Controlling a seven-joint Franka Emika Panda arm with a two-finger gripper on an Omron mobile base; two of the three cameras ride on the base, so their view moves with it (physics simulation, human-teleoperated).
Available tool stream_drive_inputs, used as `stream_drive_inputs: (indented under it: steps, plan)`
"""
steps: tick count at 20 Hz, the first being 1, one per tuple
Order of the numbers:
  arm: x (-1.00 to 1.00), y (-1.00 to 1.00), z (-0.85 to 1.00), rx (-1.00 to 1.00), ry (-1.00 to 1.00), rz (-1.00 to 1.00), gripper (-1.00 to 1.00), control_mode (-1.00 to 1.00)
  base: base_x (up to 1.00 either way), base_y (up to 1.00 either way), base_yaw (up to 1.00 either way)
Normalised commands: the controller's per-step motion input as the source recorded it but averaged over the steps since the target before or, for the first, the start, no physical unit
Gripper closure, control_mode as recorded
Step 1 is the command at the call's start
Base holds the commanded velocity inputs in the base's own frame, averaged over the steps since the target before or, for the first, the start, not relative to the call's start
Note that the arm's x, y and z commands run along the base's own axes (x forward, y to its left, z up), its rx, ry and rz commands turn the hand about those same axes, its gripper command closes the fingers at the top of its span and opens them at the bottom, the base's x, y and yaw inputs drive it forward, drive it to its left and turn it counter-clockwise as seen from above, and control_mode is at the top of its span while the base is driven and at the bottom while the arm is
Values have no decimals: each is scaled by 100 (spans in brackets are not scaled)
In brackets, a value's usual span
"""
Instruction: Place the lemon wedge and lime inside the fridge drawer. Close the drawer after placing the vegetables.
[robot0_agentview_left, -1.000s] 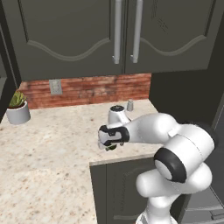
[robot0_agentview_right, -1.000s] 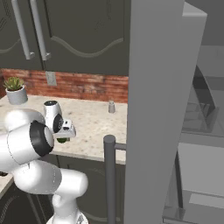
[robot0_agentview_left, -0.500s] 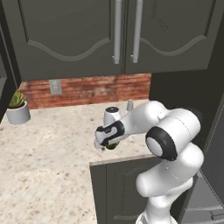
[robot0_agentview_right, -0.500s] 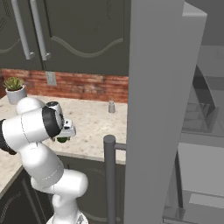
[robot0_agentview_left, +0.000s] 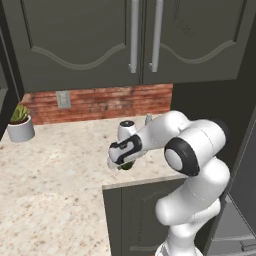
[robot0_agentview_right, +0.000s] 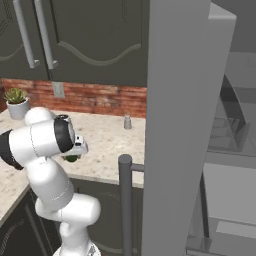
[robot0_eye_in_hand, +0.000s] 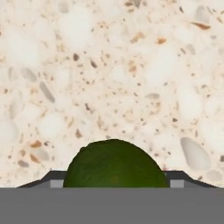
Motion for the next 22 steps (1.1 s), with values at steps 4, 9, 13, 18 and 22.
stream_drive_inputs:
  steps: [4, 9, 13, 18, 22]
  plan:
    - [-63, -14, 43, 1, -14, 4, 100, -100, 0, 0, 0]
    - [-97, -1, 92, 2, -11, 3, 100, -100, 0, 0, 0]
    - [-96, -21, 96, 1, -6, 0, 100, -100, 0, 0, 0]
    - [-67, -44, 83, 0, -7, 0, 100, -100, 0, 0, 0]
    - [-51, -58, 53, 0, -9, 0, 100, -100, 0, 0, 0]
